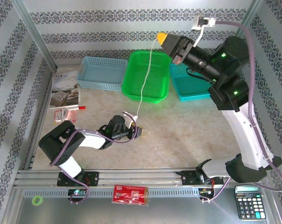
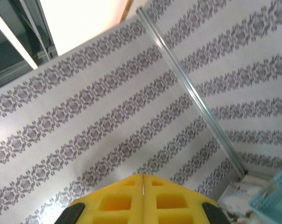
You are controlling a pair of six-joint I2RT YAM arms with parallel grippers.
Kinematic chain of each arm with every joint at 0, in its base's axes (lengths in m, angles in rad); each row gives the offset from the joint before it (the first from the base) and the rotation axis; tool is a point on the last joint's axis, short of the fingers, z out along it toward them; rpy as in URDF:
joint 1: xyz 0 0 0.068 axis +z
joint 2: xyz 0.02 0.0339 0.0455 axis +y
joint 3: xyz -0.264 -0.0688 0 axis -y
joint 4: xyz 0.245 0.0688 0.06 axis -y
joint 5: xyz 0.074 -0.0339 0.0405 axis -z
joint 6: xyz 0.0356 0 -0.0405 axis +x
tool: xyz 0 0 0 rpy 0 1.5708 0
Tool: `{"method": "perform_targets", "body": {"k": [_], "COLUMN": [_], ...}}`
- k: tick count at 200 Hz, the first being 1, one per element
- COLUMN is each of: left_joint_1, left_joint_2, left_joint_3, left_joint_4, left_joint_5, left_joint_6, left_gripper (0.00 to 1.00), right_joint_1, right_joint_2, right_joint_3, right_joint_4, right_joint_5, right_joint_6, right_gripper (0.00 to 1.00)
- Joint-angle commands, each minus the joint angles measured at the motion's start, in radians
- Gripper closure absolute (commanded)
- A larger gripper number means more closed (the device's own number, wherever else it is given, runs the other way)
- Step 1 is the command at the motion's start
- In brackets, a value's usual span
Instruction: Untangle the cables
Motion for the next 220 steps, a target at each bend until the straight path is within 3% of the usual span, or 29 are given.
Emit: {"method": "perform_targets", "body": {"k": [1,75,104,166,220], "left_joint_1": [-0.011,-0.012,-0.012,-0.011,-0.011], "left_joint_2": [0.021,0.037,0.012,-0.138,-0.332], "left_joint_3": [-0.028,-0.077,-0.082,-0.073,-0.034], "left_joint_4": [0.114,0.196,0.203,0.156,-0.018], "left_joint_5": [-0.006,-0.005,0.000,0.016,-0.016], "left_joint_6": [-0.046,-0.085,-0.109,-0.162,-0.150], "left_gripper": [0.53,0.55,0.51,0.29,0.08], "right_joint_1": [-0.032,-0.104,-0.113,-0.126,-0.170], "right_joint_2": [0.022,0.045,0.051,0.109,0.238], "right_joint_3": [0.072,0.142,0.124,0.091,0.159], "right_joint_4": [-0.007,-0.007,-0.001,0.024,0.038], "right_joint_5": [-0.032,-0.059,-0.064,-0.061,-0.070], "right_joint_6": [0.010,0.051,0.059,0.066,0.065], "right_gripper": [1.00,1.00,1.00,1.00,1.00]}}
